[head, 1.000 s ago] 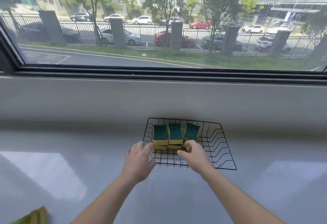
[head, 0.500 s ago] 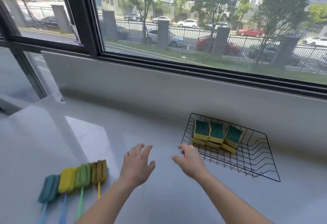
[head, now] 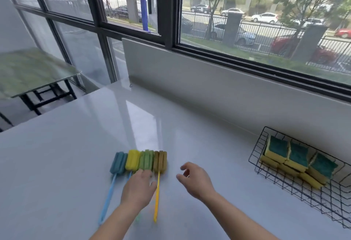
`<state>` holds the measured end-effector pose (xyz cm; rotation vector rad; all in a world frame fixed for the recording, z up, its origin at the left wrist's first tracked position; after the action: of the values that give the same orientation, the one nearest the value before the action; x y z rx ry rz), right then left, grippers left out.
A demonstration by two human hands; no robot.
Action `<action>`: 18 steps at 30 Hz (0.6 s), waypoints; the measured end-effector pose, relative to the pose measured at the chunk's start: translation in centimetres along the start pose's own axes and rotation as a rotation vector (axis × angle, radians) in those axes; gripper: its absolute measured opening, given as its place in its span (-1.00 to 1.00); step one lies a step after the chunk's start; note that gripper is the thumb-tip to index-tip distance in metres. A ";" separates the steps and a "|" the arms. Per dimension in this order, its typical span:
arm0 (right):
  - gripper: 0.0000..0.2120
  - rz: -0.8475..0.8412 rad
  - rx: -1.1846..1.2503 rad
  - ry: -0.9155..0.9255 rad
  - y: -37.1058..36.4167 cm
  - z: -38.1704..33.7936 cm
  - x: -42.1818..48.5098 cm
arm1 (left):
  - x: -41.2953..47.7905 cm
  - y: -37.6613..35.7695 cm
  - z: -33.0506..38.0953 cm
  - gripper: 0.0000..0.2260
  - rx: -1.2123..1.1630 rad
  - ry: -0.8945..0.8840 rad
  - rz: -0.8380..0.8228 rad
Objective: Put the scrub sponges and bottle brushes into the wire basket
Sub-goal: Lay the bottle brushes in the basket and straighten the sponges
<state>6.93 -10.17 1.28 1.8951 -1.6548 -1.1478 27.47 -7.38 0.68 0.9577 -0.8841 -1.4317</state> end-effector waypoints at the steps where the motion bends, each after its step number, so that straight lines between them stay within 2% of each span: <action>1: -0.64 -0.029 -0.009 -0.002 -1.4 -0.5 0.0 | -0.3 -0.3 -1.1 -0.74 0.003 0.028 -0.008; 7: -0.67 -0.117 -0.082 -0.088 -7.4 -2.0 0.5 | -0.2 -1.7 -4.6 -0.78 0.039 0.134 -0.057; 11: -0.75 -0.128 -0.066 -0.203 -9.1 -1.5 1.1 | 0.5 -2.7 -4.9 -0.85 0.033 0.178 -0.103; 16: -0.75 -0.136 -0.059 -0.272 -10.7 -0.8 1.4 | 0.9 -4.0 -5.4 -0.87 -0.007 0.225 -0.130; 18: -0.83 -0.135 -0.035 -0.296 -11.0 -0.7 1.6 | 1.0 -4.3 -5.4 -0.89 -0.039 0.223 -0.123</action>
<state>14.41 -9.17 -6.85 1.9132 -1.6580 -1.5659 30.75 -8.02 -5.41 1.1339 -0.6405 -1.4083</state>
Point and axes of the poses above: each hand's wrist, its own x-axis towards the middle knuckle, its own y-axis out of the back of the hand, z = x × y, the point moved 9 cm from there along x, towards the middle knuckle, and after that the axes turned 8 degrees about -y, right-handed, at the moved point
